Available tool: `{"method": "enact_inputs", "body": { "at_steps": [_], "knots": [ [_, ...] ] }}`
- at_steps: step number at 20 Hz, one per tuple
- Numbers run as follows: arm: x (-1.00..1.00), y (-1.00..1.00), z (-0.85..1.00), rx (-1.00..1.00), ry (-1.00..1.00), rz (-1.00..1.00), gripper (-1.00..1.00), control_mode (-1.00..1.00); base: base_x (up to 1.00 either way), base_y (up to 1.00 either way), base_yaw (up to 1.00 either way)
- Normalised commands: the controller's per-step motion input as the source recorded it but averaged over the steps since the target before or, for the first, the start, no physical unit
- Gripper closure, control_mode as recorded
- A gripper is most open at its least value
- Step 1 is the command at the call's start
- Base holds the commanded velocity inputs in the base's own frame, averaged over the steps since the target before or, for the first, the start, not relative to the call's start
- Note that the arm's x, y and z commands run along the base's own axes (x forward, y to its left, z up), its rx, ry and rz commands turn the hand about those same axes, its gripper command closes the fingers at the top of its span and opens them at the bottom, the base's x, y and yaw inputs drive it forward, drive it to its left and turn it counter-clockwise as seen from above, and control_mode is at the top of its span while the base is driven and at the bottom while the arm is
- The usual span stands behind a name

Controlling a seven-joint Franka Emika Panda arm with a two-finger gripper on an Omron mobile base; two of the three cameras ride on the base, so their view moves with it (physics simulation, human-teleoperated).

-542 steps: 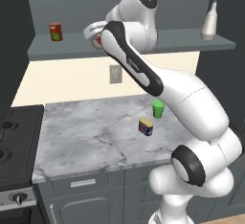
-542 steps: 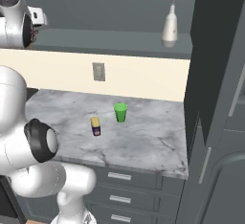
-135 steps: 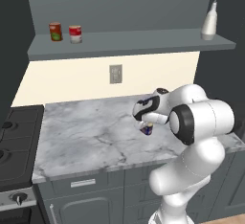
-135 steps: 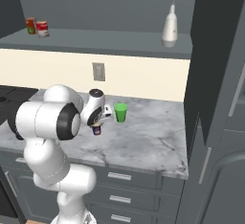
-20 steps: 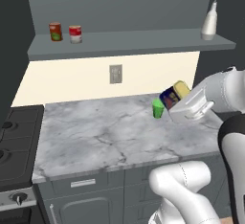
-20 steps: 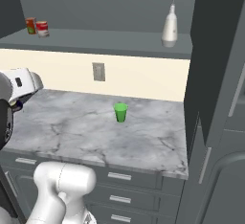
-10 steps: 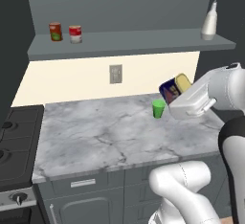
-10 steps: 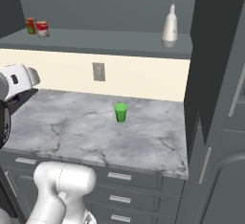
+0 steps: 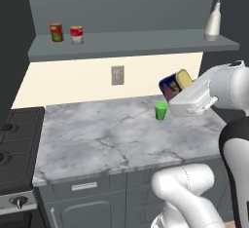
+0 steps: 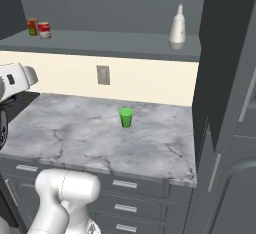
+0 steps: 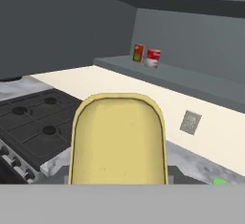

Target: Pick the cans from the counter and place them in their designated side in the cabinet.

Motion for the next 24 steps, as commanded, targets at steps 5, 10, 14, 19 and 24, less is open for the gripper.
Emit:
{"method": "enact_inputs", "body": {
  "at_steps": [5, 10, 14, 19, 24],
  "knots": [
    [0.03, 0.03, 0.11, 0.01, 0.0, 0.0, 1.0, -1.0, 0.0, 0.0, 0.0],
    [0.08, 0.0, 0.11, 0.01, -0.01, 0.0, 1.0, -1.0, 0.0, 0.0, 0.0],
    [0.05, 0.0, 0.08, 0.02, -0.07, 0.0, 1.0, -1.0, 0.0, 0.0, 0.0],
    [0.17, 0.0, 0.0, 0.03, -0.04, 0.0, 1.0, -1.0, 0.0, 0.0, 0.0],
    [0.24, 0.03, 0.04, 0.03, -0.01, 0.0, 1.0, -1.0, 0.0, 0.0, 0.0]
  ]
}}
